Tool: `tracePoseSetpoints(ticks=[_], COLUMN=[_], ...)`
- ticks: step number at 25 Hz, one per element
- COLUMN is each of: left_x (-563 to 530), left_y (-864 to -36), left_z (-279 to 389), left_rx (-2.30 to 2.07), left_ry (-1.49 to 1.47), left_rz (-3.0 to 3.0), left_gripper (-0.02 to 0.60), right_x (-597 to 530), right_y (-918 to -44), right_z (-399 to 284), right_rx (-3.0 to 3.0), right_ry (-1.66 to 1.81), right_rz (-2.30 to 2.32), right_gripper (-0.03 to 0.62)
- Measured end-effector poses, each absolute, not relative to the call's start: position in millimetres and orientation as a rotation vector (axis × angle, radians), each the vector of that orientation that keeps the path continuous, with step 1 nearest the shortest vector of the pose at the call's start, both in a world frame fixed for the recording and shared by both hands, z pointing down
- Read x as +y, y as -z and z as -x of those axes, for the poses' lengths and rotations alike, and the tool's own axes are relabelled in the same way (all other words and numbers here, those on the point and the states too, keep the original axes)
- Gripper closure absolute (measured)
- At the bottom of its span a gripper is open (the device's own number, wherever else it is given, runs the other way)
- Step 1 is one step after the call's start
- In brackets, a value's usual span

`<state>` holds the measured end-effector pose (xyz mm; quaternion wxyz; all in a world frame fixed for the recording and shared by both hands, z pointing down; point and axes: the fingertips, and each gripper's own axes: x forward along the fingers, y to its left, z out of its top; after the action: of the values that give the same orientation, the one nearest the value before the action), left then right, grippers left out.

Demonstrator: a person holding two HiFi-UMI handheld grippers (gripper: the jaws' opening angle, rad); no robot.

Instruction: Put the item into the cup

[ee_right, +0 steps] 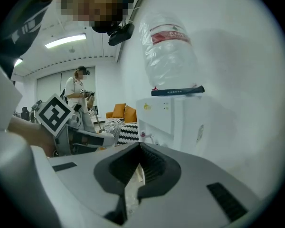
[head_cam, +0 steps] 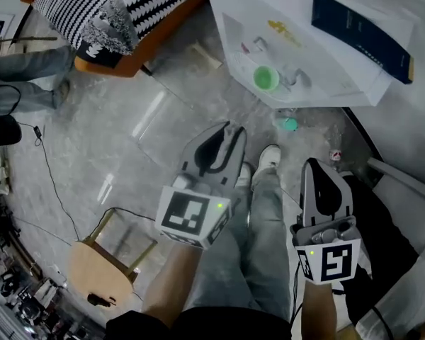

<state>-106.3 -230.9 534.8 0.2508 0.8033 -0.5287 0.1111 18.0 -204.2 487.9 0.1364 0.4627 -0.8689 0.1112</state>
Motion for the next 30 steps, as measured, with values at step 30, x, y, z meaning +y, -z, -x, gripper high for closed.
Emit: tracePoseSetpoints(ticks=[30], left_x=[-350.8], left_y=[-653.5], left_z=[74.1], left_rx=[-1.344], left_ry=[-0.620], left_rz=[-2.399], left_gripper=[0.503], right_x=[-210.6], right_y=[-572.3], right_z=[-21.7], right_rx=[-2.511], right_ry=[-0.247], right_rz=[-1.252], right_gripper=[0.583])
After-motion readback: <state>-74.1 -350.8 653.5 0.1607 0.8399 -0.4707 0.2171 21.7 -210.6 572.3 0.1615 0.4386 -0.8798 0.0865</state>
